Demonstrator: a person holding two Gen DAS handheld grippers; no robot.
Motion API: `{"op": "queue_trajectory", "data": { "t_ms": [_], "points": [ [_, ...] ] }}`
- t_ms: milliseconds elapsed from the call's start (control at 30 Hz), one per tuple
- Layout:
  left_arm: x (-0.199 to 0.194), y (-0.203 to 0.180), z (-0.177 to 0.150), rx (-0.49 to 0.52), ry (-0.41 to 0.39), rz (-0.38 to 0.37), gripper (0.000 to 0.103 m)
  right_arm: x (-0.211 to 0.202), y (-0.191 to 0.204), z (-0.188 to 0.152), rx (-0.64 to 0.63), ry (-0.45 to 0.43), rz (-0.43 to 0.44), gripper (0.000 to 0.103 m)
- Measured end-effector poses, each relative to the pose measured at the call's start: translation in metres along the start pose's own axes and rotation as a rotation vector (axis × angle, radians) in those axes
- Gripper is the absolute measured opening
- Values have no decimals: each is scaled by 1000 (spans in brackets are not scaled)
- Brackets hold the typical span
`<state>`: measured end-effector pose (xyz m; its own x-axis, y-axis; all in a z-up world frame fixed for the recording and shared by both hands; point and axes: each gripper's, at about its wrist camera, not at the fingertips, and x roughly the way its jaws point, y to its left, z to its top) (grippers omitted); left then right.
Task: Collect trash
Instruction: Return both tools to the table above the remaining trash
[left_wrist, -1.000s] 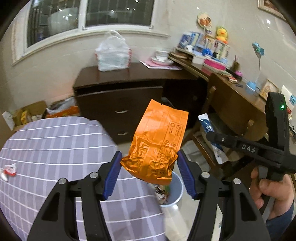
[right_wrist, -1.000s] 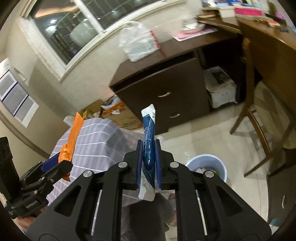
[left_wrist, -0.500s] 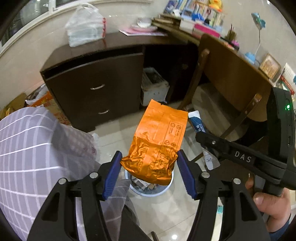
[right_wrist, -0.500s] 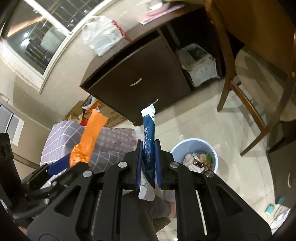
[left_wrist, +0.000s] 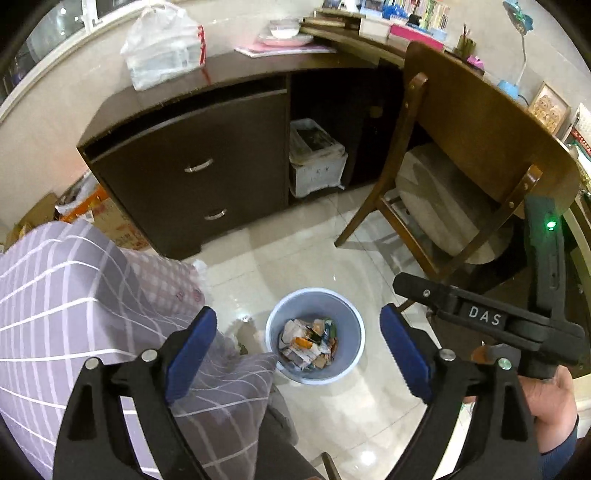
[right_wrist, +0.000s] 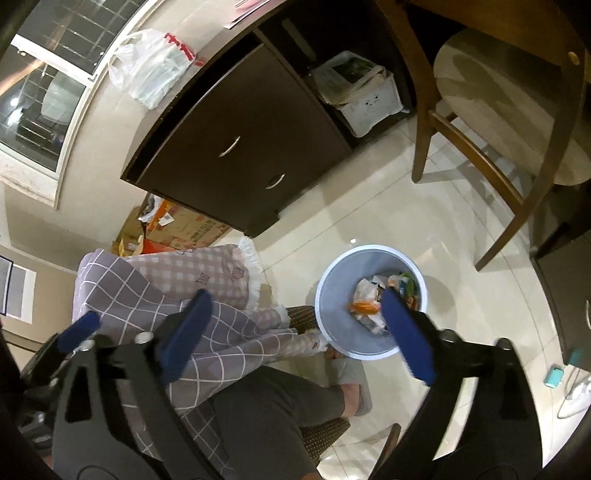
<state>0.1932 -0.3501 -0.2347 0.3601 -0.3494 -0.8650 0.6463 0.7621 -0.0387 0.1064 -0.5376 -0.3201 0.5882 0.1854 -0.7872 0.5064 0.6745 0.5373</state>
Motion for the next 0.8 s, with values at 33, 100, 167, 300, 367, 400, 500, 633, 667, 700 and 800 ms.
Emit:
{"op": "queue_trajectory", "data": {
  "t_ms": [33, 100, 167, 300, 367, 400, 500, 633, 667, 700, 800],
  "points": [
    [-6, 1, 0, 2, -18, 6, 91, -2, 4, 0, -2, -2, -5, 95],
    [-19, 5, 0, 0, -49, 12, 91, -6, 11, 1, -11, -10, -18, 96],
    [-28, 10, 0, -9, -70, 14, 91, -10, 19, 1, -26, -23, -20, 96],
    [-56, 27, -5, -48, -127, 19, 91, -24, 45, 2, -70, -55, 0, 96],
    [-69, 38, -8, -69, -150, 22, 92, -32, 63, 1, -102, -72, 15, 96],
    [-77, 45, -11, -80, -164, 27, 92, -37, 75, 0, -124, -80, 25, 96],
    [-95, 61, -17, -106, -191, 42, 92, -43, 102, -3, -171, -87, 49, 96],
    [-120, 89, -27, -153, -232, 67, 92, -49, 145, -10, -246, -92, 83, 96],
    [-125, 96, -30, -165, -240, 73, 92, -50, 155, -12, -264, -94, 88, 96],
    [-131, 102, -33, -178, -248, 78, 93, -51, 168, -16, -288, -96, 99, 96],
    [-149, 126, -43, -218, -276, 102, 93, -52, 200, -26, -349, -95, 121, 96]
  ]
}}
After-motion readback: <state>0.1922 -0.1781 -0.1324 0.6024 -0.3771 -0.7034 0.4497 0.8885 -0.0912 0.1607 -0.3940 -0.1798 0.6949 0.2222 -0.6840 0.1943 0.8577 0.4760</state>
